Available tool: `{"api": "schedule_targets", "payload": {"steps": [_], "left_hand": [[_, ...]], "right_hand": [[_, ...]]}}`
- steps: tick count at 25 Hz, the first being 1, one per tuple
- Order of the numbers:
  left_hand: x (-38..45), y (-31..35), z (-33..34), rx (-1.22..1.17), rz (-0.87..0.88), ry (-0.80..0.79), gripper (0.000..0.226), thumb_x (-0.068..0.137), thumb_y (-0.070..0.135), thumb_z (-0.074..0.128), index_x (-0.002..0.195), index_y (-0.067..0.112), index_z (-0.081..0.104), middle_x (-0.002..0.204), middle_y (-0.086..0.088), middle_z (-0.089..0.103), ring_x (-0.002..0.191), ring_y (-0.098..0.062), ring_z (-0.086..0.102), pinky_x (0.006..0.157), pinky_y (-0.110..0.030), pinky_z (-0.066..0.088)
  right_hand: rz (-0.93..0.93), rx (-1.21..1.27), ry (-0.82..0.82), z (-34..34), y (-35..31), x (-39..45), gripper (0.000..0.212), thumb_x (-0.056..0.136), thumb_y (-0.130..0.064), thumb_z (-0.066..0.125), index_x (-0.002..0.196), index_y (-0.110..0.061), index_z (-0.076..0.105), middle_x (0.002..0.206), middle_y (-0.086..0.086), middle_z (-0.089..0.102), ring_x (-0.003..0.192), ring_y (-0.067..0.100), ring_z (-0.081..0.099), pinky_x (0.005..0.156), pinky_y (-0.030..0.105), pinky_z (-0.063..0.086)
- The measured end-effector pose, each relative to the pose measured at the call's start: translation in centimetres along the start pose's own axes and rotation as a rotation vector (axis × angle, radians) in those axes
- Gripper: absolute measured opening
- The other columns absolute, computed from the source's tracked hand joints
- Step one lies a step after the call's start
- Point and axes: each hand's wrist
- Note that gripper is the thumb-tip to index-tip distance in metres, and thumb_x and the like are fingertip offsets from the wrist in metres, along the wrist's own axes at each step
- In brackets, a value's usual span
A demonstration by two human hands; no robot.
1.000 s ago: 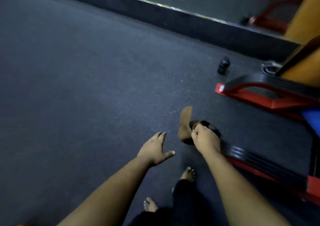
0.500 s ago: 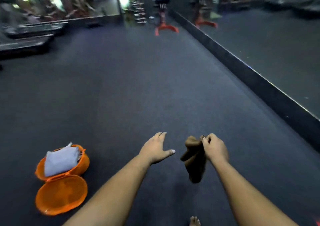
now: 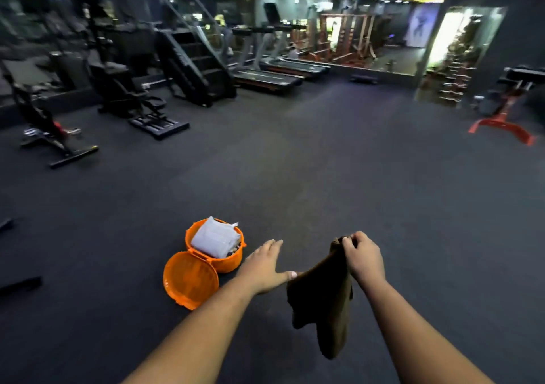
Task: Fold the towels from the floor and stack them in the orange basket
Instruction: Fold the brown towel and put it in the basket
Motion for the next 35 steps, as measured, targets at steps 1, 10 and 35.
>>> {"api": "schedule_targets", "payload": {"steps": [1, 10, 35], "left_hand": [[0.6, -0.9, -0.4, -0.011, -0.037, 0.006, 0.101, 0.087, 0.069, 0.061, 0.163, 0.021, 0.013, 0.17, -0.006, 0.014, 0.155, -0.024, 0.018, 0.125, -0.037, 0.02], [12.3, -9.5, -4.2, -0.069, -0.229, 0.055, 0.099, 0.086, 0.069, 0.062, 0.162, 0.023, 0.016, 0.169, -0.001, 0.016, 0.154, -0.024, 0.02, 0.123, -0.04, 0.026], [47.1, -13.6, -13.6, -0.231, -0.787, 0.261, 0.098, 0.088, 0.067, 0.061, 0.162, 0.025, 0.013, 0.17, -0.001, 0.012, 0.155, -0.025, 0.02, 0.121, -0.042, 0.03]], "right_hand": [[-0.026, -0.003, -0.036, 0.9, -1.2, 1.5, 0.023, 0.097, -0.032, 0.051, 0.079, -0.018, 0.054, 0.09, 0.005, 0.066, 0.084, 0.028, 0.06, 0.067, 0.036, 0.043], [-0.201, -0.21, -0.291, 11.9, -9.5, 15.9, 0.023, 0.097, -0.039, 0.053, 0.083, -0.021, 0.053, 0.092, 0.002, 0.064, 0.087, 0.027, 0.061, 0.071, 0.036, 0.046], [-0.983, -0.439, -0.662, 25.2, -27.7, 58.9, 0.021, 0.1, -0.039, 0.048, 0.099, -0.02, 0.057, 0.103, 0.002, 0.067, 0.099, 0.028, 0.064, 0.075, 0.04, 0.052]]}}
Point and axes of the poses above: each hand's wrist, its own x-axis towards the middle knuckle, its own z-axis out of the palm, y = z × x
